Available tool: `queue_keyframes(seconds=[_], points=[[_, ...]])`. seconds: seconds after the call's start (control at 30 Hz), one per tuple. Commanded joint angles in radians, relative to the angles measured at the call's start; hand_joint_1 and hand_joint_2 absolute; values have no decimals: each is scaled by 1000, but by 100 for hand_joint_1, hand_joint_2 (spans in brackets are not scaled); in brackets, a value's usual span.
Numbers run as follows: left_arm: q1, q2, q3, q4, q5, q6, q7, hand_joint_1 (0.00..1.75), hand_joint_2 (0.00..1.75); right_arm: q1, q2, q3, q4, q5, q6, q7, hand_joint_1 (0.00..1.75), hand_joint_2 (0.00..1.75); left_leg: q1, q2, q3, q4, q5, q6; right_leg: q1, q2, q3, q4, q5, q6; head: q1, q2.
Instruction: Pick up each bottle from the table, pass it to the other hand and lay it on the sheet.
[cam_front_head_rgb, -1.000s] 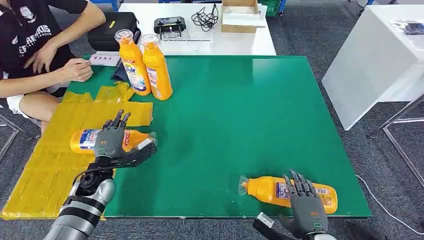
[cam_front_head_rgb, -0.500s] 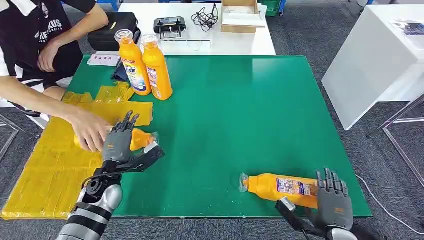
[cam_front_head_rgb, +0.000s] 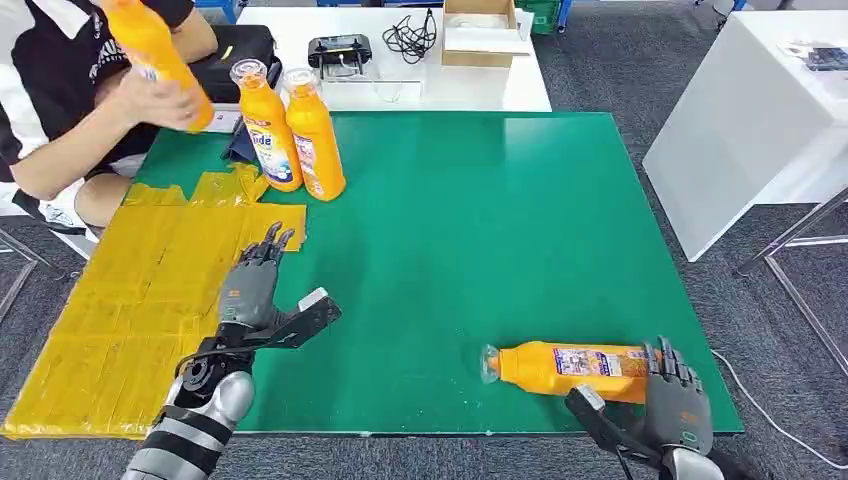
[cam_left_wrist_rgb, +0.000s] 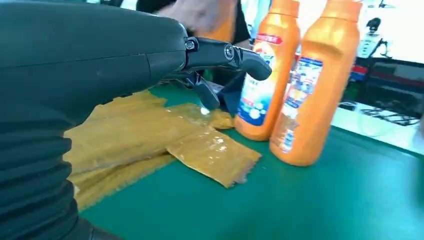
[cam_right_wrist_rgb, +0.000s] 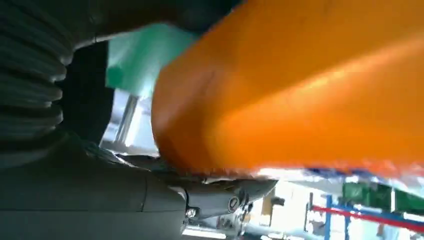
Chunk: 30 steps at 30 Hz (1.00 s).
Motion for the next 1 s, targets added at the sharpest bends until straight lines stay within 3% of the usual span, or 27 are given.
queue_keyframes(seconds=[0.03,0.17,0.33,0.37,0.6,0.77,1.0], points=[[-48,-12,-70,35,46,1,-22,0,175,-102,19,14,312,9,-24,-70,140,175,2,-1,5,-2,0,-1,2,0,7,-4,0,0,0,0],[-44,-19,-72,27,65,8,-34,0,175,-117,16,70,337,18,-40,-84,154,175,1,0,8,-1,-1,0,2,0,8,-3,0,-1,0,0],[-41,-22,-67,28,79,10,-39,0,175,-119,13,93,343,29,-50,-93,157,175,1,3,13,-1,-1,-1,2,3,11,-3,1,-1,0,0],[-41,-23,-66,29,83,11,-42,0,175,-118,10,96,342,28,-53,-95,169,175,2,6,13,-1,-2,-1,2,6,9,-3,1,-1,0,0],[-27,-34,-47,19,112,13,-56,0,175,-115,0,167,291,79,-107,-94,175,175,2,6,15,-1,-2,-2,2,6,12,-3,2,-4,0,0],[-9,-37,-36,0,121,13,-64,0,175,-96,16,163,195,7,-143,-126,175,175,1,6,15,-1,-3,-2,2,6,12,-2,2,-4,0,0],[25,-58,-26,-44,234,-29,-133,0,175,-87,108,77,21,-170,-291,-193,175,175,1,7,11,0,-3,-2,1,7,9,-1,1,-4,0,0]])
